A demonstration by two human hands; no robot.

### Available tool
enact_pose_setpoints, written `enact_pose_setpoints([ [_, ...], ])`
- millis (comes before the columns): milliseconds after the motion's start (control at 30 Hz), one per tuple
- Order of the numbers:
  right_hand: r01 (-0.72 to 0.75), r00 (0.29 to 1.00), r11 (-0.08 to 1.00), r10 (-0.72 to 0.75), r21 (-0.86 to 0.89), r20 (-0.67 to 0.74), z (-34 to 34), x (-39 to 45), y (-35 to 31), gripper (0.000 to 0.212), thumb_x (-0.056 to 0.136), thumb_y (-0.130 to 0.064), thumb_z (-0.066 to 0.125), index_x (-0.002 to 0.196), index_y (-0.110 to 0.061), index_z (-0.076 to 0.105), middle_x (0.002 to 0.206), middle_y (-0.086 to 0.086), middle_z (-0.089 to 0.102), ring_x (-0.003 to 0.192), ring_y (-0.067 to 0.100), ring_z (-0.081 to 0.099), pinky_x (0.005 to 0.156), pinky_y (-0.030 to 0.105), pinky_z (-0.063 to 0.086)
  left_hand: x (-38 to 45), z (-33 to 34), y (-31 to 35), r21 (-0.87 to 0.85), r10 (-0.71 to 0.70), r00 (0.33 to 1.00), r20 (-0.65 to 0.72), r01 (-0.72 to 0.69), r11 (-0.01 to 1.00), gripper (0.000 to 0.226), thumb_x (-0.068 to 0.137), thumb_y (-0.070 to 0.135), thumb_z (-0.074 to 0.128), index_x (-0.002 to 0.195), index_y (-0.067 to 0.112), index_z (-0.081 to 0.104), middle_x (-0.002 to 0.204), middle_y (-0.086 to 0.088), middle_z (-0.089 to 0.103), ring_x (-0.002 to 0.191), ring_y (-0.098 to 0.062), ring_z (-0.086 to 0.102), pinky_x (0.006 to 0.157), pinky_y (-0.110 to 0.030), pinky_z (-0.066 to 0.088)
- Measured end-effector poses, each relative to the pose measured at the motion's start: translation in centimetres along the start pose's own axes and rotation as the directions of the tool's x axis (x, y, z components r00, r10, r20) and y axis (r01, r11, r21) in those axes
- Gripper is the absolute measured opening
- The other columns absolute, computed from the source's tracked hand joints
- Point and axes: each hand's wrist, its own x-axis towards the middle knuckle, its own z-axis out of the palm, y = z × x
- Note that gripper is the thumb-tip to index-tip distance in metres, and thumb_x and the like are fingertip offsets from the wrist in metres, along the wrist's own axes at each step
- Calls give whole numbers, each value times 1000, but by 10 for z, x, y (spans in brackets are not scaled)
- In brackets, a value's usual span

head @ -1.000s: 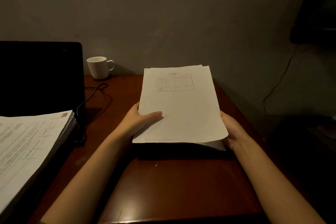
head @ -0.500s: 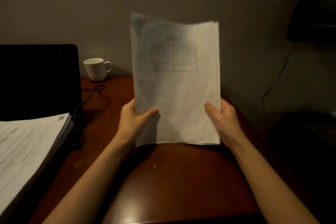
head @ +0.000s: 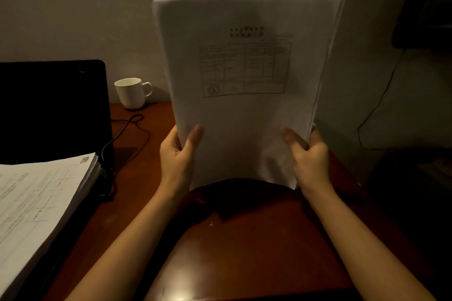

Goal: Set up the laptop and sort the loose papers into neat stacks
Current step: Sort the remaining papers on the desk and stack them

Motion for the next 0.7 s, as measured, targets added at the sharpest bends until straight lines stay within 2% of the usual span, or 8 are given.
enact_pose_setpoints([
  [133, -53, 999, 998, 52, 21, 15, -1, 2, 5, 19, 88, -15, 60, 107, -18, 60, 96, -12, 65, 86, -2, 65, 82, 19, 54, 3, 3, -5, -33, -154, 988, -16, 153, 988, 21, 78, 38, 60, 93, 24, 64, 88, 7, 73, 90, -16, 69, 85, -46, 55],
  [267, -67, 996, 998, 68, -5, 62, -3, 7, 10, 14, 88, -17, 63, 91, -30, 59, 89, -16, 64, 75, -11, 63, 66, 8, 50, 5, 0, -17, 42, -259, 966, 27, 258, 965, 26, 75, 39, 63, 91, 18, 64, 96, -2, 69, 90, -20, 67, 83, -45, 55],
  [367, -63, 992, 996, 68, -58, 102, -4, 7, 17, 14, 87, -17, 64, 90, -30, 60, 91, -13, 66, 82, -3, 65, 70, 13, 51, 9, -2, -29, 105, -397, 915, 68, 389, 915, 18, 84, 33, 64, 91, 17, 62, 100, -4, 68, 89, -19, 67, 73, -33, 58],
  [433, -59, 992, 995, 68, -78, 106, -4, 8, 23, 15, 88, -15, 65, 91, -28, 61, 92, -12, 67, 83, -2, 66, 70, 14, 53, 9, -1, -32, 138, -392, 916, 88, 378, 915, 13, 86, 29, 64, 93, 19, 61, 99, 1, 66, 90, -14, 66, 65, -23, 57],
  [533, -66, 992, 989, 80, -133, 102, -4, 10, 31, 16, 88, -11, 64, 96, -25, 59, 94, -13, 65, 85, 1, 64, 71, 16, 53, 6, 1, -37, 249, -327, 942, 73, 300, 921, 16, 88, 26, 63, 99, 16, 57, 97, 6, 62, 87, -9, 61, 69, -23, 55],
  [633, -58, 996, 974, 70, -221, 51, -2, 12, 35, 15, 88, -12, 66, 99, -19, 58, 95, -8, 64, 90, 12, 63, 80, 28, 53, 6, 2, -42, 351, -296, 955, 18, 271, 896, 20, 87, 27, 65, 101, 16, 57, 93, 6, 60, 85, -11, 59, 72, -23, 52],
  [700, -51, 998, 970, 61, -238, 35, 0, 12, 37, 14, 87, -13, 67, 97, -19, 59, 94, -8, 63, 92, 15, 64, 81, 31, 53, 6, 0, -43, 362, -275, 961, 6, 255, 897, 18, 86, 27, 66, 99, 16, 61, 90, 7, 63, 83, -11, 61, 69, -19, 51],
])
